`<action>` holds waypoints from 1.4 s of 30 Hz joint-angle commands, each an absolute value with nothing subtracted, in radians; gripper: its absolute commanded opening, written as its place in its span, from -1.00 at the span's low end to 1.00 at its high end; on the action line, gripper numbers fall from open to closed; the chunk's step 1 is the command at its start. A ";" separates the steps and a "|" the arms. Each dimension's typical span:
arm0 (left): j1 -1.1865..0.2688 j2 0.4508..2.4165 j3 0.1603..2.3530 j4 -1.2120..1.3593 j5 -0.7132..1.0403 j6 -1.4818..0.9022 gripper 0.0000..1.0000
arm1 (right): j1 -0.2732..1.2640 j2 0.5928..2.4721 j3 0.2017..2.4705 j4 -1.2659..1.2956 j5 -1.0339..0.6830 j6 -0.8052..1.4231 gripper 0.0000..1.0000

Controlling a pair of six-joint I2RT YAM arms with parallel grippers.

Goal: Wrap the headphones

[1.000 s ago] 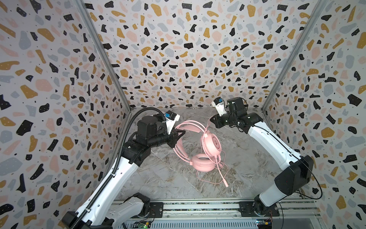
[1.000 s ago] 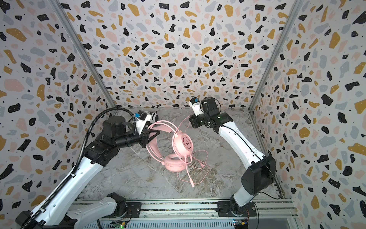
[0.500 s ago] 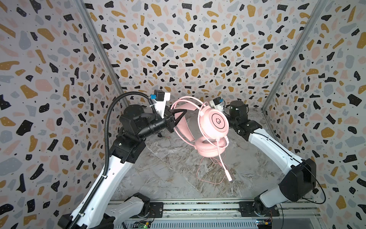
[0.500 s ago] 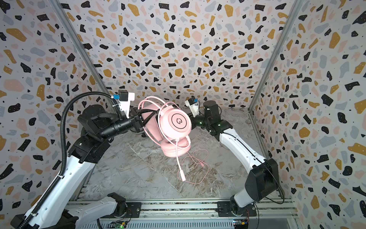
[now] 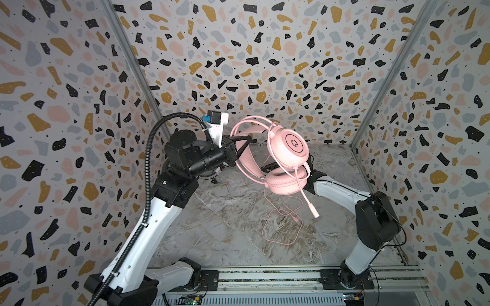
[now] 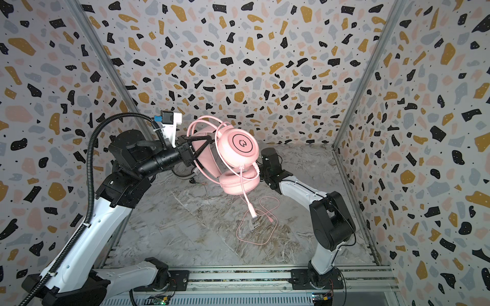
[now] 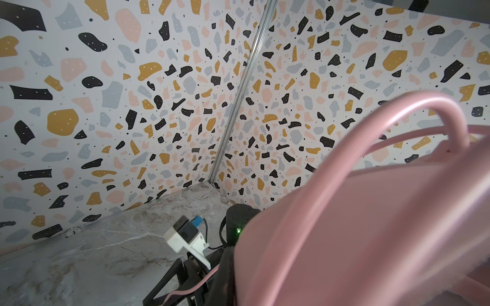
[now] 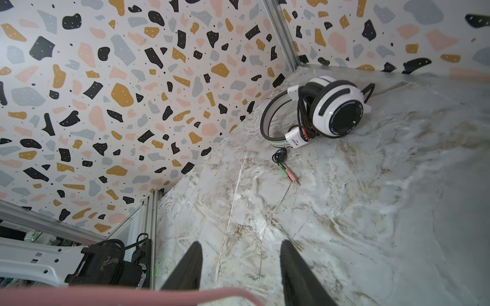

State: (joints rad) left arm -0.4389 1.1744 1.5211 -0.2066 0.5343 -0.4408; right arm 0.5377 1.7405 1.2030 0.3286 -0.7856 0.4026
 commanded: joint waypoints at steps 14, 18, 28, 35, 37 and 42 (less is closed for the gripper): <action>-0.436 1.186 1.617 -0.047 0.289 -0.541 -1.00 | 0.624 1.619 0.956 0.561 -0.850 0.475 -0.72; -0.436 1.186 1.600 -0.048 0.149 -0.528 -1.00 | 0.655 1.520 0.865 0.512 -0.811 0.463 -0.71; -0.368 1.221 1.527 0.029 -0.194 -0.573 -1.00 | 0.828 1.303 0.718 0.353 -0.643 0.462 -0.73; -0.354 1.295 1.540 0.044 -0.312 -0.514 -1.00 | 0.943 1.257 0.846 0.113 -0.471 0.346 -0.75; -0.340 1.308 1.523 0.048 -0.337 -0.492 -1.00 | 0.957 1.243 0.896 0.022 -0.409 0.297 -0.75; -0.311 1.336 1.478 0.048 -0.360 -0.445 -1.00 | 0.971 1.199 1.003 -0.146 -0.300 0.216 -0.80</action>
